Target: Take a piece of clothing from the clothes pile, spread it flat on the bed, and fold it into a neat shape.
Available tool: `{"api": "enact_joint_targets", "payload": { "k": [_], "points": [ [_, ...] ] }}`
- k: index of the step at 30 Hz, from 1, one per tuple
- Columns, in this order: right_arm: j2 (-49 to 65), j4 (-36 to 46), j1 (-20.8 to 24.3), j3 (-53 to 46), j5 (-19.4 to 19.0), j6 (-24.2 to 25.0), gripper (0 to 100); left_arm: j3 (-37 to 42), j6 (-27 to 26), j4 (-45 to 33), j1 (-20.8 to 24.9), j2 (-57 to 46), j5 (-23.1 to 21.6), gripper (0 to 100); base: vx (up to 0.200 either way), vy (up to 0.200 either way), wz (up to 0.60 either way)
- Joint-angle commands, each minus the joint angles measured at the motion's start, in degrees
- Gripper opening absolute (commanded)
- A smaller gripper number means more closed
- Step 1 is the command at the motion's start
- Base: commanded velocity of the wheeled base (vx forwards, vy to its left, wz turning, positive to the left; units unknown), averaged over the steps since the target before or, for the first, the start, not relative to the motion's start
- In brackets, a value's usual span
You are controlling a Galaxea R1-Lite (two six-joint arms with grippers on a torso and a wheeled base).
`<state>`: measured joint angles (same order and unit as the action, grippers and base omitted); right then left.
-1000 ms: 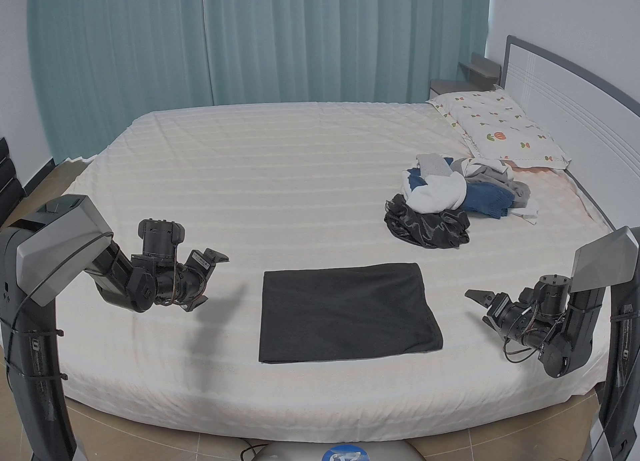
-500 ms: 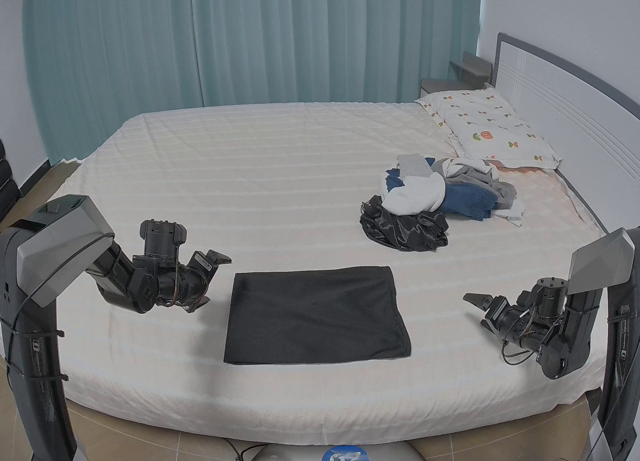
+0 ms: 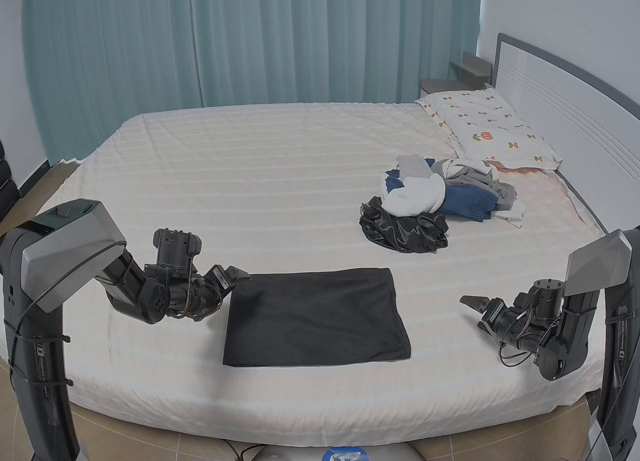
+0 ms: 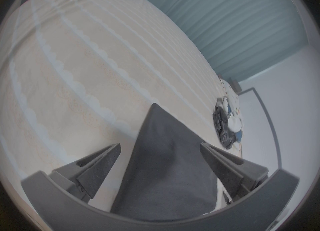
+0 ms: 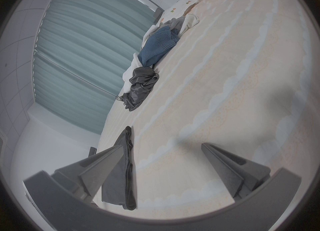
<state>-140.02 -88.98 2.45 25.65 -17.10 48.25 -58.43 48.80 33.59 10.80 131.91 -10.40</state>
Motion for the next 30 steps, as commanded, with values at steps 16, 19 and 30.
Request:
{"api": "enact_joint_targets", "payload": {
  "k": [16,19,30],
  "points": [
    [0.1,-0.5,0.7,-0.2,0.0,0.0,100,7.6,-9.4,10.8,4.4,4.2,0.2,100,0.000,0.000,0.00],
    [0.1,-0.6,1.2,-0.2,0.0,0.1,100,7.6,-9.4,11.9,4.4,4.8,0.3,100,0.000,0.000,0.00],
    [0.1,-0.6,1.5,-0.3,0.1,0.0,100,7.7,-8.6,14.4,4.0,5.0,0.1,0,0.000,0.000,0.00]
  ]
}}
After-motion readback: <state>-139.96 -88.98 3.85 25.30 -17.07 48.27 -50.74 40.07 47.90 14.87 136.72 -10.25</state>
